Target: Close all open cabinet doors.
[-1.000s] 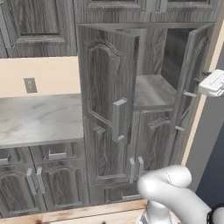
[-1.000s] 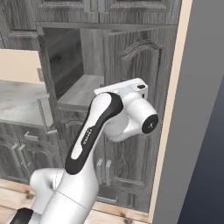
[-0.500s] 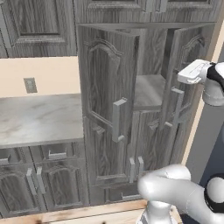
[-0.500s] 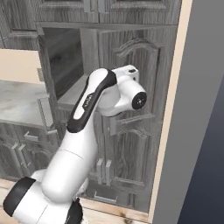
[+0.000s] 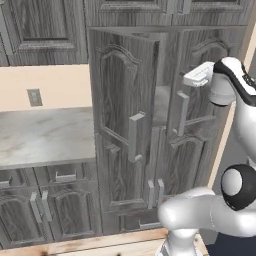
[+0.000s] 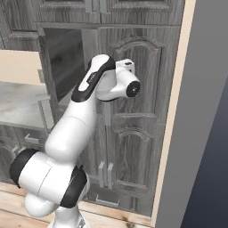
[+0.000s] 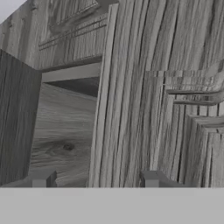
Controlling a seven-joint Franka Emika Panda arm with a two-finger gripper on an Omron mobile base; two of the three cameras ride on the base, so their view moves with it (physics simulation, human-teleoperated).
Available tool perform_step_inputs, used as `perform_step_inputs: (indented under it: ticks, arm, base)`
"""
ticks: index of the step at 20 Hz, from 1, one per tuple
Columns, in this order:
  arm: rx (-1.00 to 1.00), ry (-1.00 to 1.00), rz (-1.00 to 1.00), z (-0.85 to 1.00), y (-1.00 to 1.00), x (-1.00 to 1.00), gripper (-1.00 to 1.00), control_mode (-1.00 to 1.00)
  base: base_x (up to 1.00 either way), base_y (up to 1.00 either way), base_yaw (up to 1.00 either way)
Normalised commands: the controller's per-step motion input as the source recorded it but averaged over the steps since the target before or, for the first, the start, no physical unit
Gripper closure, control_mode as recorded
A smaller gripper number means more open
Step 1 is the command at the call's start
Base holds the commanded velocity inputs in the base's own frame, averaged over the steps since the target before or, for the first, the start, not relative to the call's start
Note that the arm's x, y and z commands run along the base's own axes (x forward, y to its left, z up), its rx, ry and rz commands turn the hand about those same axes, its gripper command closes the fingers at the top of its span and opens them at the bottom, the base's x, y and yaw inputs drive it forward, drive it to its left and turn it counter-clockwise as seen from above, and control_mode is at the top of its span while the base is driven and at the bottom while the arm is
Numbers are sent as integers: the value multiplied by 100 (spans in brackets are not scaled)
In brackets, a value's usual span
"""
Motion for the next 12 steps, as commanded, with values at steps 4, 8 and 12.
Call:
perform_step_inputs:
  ticks: [4, 8, 12]
  arm:
    - [0, 0, 0, 1, 19, 83, -100, -100]
    - [0, 1, 0, 3, 17, 82, -100, -100]
    - [0, 1, 0, 0, 12, 78, -100, -100]
  base:
    - [0, 0, 0]
    - [0, 0, 0]
    - [0, 0, 0]
